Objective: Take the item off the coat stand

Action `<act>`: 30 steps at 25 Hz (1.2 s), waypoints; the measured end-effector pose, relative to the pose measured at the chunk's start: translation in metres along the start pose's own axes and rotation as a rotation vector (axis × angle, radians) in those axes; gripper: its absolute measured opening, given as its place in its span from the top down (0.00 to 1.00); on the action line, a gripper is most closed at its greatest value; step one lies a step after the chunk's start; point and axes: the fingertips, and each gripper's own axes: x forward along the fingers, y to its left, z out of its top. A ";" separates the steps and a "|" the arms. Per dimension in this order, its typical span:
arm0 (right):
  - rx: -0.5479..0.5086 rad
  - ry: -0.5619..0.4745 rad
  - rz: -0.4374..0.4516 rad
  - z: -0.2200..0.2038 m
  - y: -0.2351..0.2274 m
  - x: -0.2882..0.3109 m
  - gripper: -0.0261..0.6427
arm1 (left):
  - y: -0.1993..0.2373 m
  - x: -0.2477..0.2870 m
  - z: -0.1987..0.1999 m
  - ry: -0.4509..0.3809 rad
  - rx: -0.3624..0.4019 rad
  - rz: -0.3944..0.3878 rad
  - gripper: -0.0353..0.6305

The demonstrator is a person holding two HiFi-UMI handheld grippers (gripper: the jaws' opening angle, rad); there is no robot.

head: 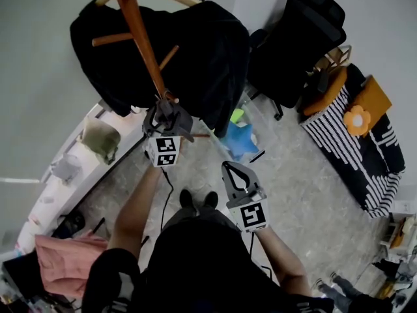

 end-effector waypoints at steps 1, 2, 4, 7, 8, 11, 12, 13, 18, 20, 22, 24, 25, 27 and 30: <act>0.002 0.004 0.002 -0.002 -0.001 0.001 0.93 | 0.000 0.005 -0.004 0.017 0.009 0.016 0.46; 0.004 0.009 0.004 -0.003 -0.002 0.002 0.93 | 0.001 0.010 -0.007 0.032 0.019 0.034 0.46; 0.002 0.017 0.010 -0.005 -0.004 0.004 0.93 | 0.003 0.020 -0.011 0.060 0.037 0.073 0.46; 0.010 0.019 0.009 -0.006 -0.008 0.007 0.93 | 0.004 0.032 -0.012 0.087 0.041 0.106 0.46; 0.012 0.019 0.007 -0.006 -0.010 0.007 0.93 | 0.005 0.035 -0.013 0.089 0.039 0.110 0.46; 0.014 0.023 0.002 -0.007 -0.015 0.008 0.93 | 0.007 0.039 -0.013 0.089 0.034 0.124 0.49; 0.020 0.024 0.000 -0.008 -0.016 0.007 0.93 | 0.008 0.039 -0.013 0.090 0.034 0.131 0.52; 0.026 0.025 0.000 -0.008 -0.017 0.006 0.93 | 0.010 0.039 -0.013 0.091 0.034 0.140 0.54; 0.028 0.026 0.008 -0.009 -0.019 0.007 0.93 | 0.023 0.037 -0.012 0.082 0.030 0.208 0.86; 0.031 0.027 0.010 -0.010 -0.020 0.008 0.93 | 0.023 0.036 -0.012 0.085 0.043 0.203 0.88; 0.035 0.030 0.011 -0.012 -0.022 0.009 0.93 | 0.022 0.034 -0.012 0.087 0.044 0.196 0.89; 0.038 0.029 0.014 -0.012 -0.022 0.010 0.93 | 0.023 0.032 -0.012 0.087 0.032 0.191 0.90; 0.040 0.030 0.014 -0.012 -0.023 0.010 0.93 | 0.022 0.031 -0.010 0.084 0.026 0.189 0.90; 0.040 0.032 0.015 -0.012 -0.023 0.009 0.93 | 0.020 0.027 -0.006 0.075 0.014 0.179 0.90; 0.036 0.032 0.018 -0.013 -0.023 0.008 0.93 | 0.016 0.020 0.002 0.054 0.000 0.163 0.90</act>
